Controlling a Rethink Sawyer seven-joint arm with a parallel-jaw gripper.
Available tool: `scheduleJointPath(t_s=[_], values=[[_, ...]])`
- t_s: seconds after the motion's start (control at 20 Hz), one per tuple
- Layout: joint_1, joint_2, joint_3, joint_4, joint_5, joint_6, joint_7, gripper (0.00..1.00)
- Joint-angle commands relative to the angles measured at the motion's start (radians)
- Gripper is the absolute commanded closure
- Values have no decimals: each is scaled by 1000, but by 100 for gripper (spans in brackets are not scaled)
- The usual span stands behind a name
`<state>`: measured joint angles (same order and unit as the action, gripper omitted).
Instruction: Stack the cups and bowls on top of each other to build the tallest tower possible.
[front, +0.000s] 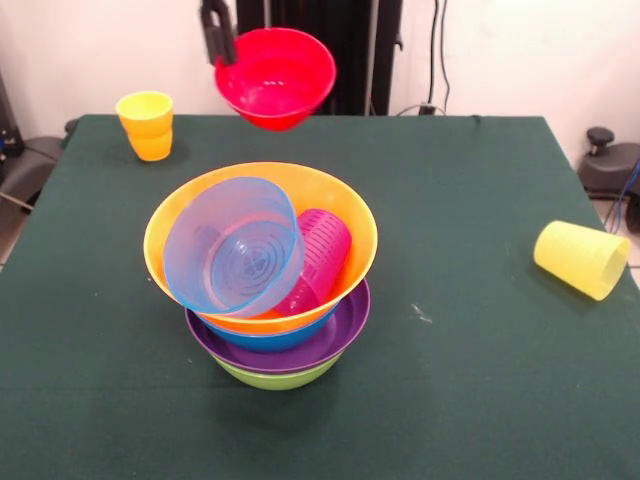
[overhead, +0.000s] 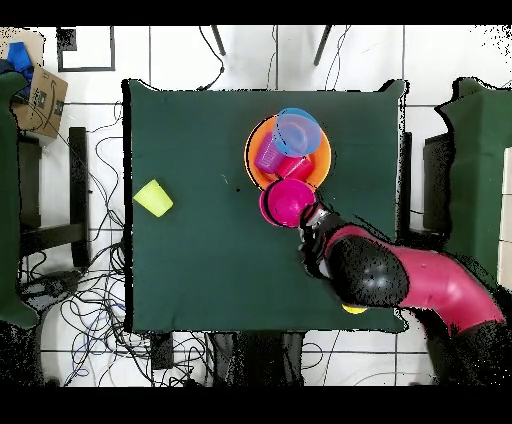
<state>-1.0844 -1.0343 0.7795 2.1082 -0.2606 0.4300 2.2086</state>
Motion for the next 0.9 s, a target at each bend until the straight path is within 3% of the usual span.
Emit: scheduleJointPath(t_s=[0.05,0.4,0.65,0.9], values=[[-45,44,220,-113,31,254,-331,100],[-36,110,218,-176,-19,280,-320,100],[-12,131,203,-175,-60,242,-278,100],[36,189,175,-284,-79,284,-283,100]])
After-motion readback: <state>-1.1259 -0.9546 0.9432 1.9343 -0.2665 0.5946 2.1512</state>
